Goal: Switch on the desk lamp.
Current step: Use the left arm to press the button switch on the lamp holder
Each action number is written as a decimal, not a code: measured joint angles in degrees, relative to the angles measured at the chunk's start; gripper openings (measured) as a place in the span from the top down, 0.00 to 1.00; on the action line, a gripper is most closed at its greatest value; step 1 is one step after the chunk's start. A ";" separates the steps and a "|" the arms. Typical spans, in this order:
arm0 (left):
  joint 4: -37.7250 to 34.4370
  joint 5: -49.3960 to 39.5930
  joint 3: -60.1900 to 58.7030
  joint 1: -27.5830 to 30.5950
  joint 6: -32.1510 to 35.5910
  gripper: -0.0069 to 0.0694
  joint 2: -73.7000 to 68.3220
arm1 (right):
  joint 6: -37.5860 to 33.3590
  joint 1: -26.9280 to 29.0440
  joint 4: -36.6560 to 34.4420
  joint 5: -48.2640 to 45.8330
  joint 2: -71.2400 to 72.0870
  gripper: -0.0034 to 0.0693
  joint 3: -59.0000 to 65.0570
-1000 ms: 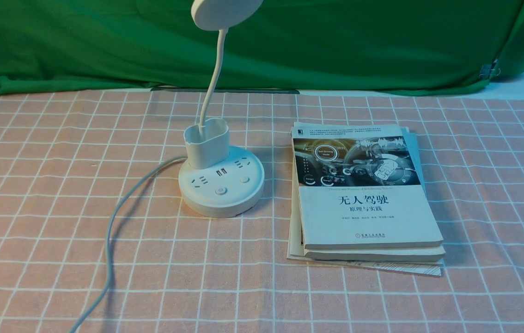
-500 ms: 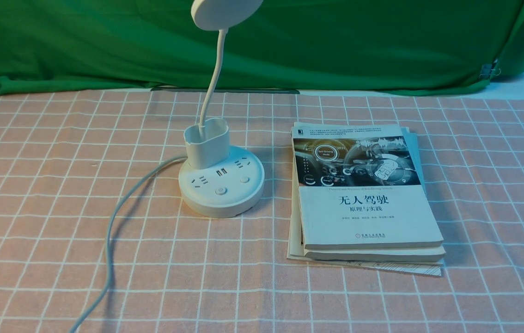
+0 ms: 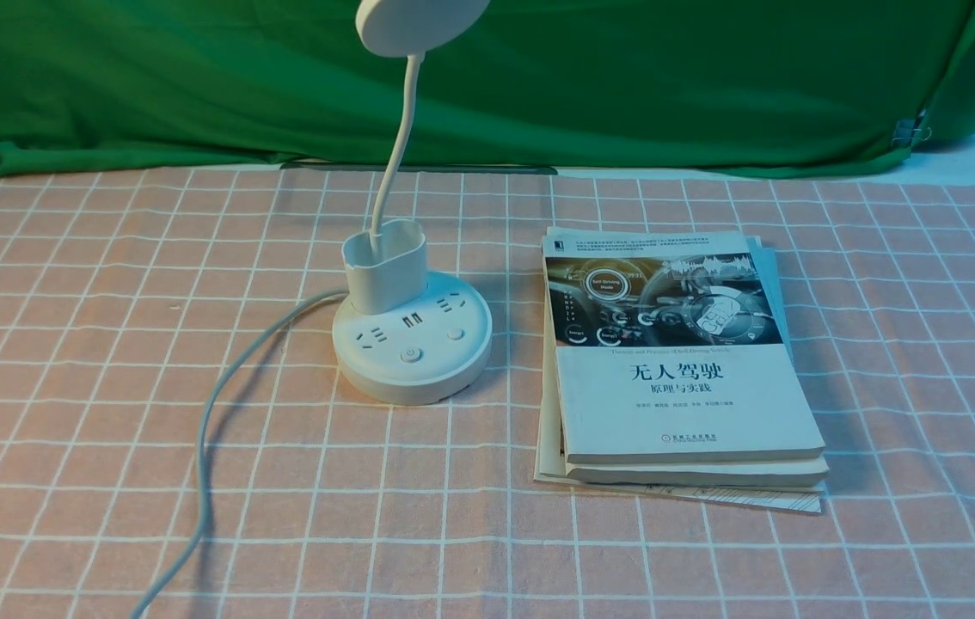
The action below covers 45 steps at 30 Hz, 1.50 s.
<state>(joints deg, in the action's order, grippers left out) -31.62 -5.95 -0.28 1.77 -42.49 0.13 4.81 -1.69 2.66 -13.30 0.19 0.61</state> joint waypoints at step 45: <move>21.48 -46.26 64.37 -25.79 51.50 0.88 -77.17 | 0.00 0.00 0.00 0.00 0.00 0.62 0.00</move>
<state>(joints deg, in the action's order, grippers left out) -10.15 -52.21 64.09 -24.01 9.01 -77.04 4.81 -1.69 2.66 -13.30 0.19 0.61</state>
